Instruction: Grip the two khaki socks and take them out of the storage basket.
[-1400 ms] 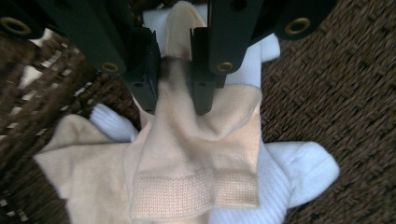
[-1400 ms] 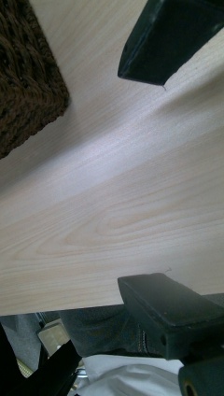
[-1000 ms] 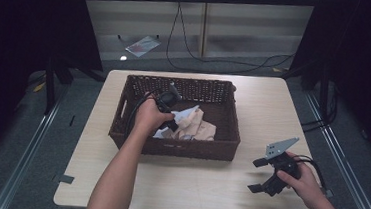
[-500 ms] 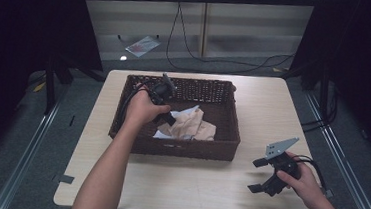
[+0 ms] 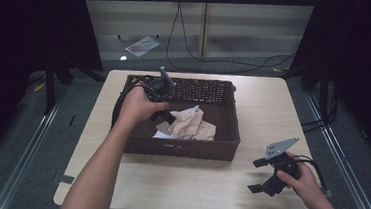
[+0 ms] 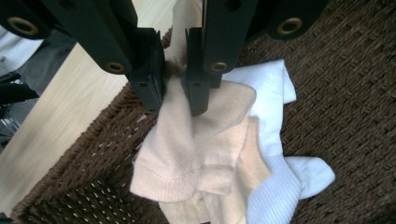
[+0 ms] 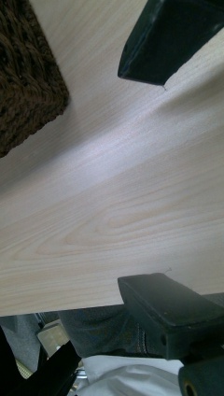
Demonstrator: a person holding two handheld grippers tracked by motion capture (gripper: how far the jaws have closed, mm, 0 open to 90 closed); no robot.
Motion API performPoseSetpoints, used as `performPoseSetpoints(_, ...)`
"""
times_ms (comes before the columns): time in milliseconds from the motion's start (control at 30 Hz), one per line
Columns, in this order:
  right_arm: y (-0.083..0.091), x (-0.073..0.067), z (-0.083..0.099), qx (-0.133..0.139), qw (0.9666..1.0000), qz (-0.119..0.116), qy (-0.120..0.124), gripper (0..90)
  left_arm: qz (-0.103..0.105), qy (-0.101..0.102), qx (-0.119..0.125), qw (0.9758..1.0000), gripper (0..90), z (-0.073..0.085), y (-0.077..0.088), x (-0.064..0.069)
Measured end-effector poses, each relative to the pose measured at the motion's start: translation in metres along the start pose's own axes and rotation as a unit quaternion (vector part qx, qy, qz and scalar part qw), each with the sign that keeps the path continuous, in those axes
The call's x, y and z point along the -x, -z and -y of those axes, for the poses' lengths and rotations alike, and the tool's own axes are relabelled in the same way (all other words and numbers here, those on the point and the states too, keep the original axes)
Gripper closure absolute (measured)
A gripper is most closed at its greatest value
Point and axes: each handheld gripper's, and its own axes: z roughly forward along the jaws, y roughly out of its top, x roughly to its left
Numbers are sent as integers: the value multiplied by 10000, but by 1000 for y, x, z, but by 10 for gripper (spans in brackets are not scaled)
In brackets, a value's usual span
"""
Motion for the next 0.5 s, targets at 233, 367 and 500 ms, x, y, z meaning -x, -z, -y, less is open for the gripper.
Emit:
performPoseSetpoints(233,-1,0,0,-19,10000,-4,1,16,11,-42,-9,10000,795,0,9,7)
performPoseSetpoints(367,0,0,0,-9,10000,-2,-3,16,23,-98,-32,9999,794,-1,10,12)
performPoseSetpoints(500,0,0,0,-28,10000,17,-3,16,68,-165,-16,9998,794,-1,11,17)
